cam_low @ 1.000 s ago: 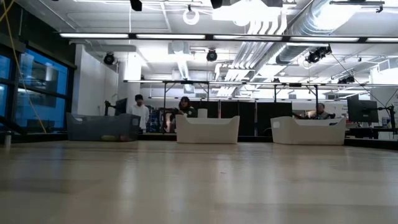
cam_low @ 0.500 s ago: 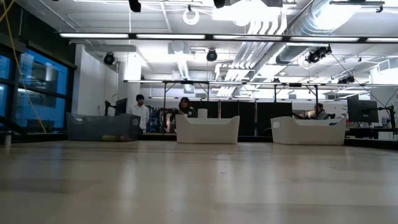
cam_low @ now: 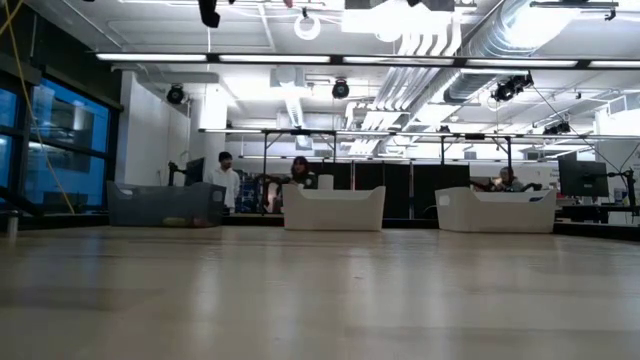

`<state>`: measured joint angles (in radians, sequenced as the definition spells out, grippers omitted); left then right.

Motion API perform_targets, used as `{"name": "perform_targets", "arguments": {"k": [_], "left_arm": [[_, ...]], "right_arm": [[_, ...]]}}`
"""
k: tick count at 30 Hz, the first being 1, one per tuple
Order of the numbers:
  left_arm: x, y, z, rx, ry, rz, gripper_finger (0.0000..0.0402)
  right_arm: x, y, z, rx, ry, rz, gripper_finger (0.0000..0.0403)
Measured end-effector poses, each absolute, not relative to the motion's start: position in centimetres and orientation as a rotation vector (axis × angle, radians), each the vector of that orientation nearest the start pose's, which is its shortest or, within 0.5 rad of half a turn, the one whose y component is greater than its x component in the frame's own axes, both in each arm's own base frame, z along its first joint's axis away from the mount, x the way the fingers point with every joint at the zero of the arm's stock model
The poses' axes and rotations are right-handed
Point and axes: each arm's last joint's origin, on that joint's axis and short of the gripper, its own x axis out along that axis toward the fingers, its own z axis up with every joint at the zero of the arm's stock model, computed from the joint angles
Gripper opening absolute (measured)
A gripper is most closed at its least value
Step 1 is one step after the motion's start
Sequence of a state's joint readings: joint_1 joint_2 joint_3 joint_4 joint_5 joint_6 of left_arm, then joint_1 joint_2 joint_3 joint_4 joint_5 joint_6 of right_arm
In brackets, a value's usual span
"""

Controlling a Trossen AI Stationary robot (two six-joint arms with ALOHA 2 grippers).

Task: Pick & Place Markers
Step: Put the pink pen into the black bin

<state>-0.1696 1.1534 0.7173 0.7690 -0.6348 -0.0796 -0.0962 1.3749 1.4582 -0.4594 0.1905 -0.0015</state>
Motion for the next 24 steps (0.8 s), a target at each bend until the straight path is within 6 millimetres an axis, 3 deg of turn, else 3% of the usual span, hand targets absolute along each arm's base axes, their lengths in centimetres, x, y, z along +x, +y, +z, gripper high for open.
{"name": "perform_targets", "arguments": {"k": [10, 17, 24], "left_arm": [[24.6, -1.8, 31.9, -0.204, -0.265, 0.619, 0.0051], [25.2, 1.7, 30.6, -0.31, -0.193, 0.567, 0.0052], [24.9, 5.1, 29.8, -0.316, -0.125, 0.64, 0.0052]], "right_arm": [[25.7, -4.1, 39.9, 0.014, 0.624, -0.378, 0.0122], [25.1, -4.0, 39.0, 0.03, 0.735, -0.334, 0.0122], [24.7, -4.0, 38.7, 0.037, 0.782, -0.336, 0.0122]]}}
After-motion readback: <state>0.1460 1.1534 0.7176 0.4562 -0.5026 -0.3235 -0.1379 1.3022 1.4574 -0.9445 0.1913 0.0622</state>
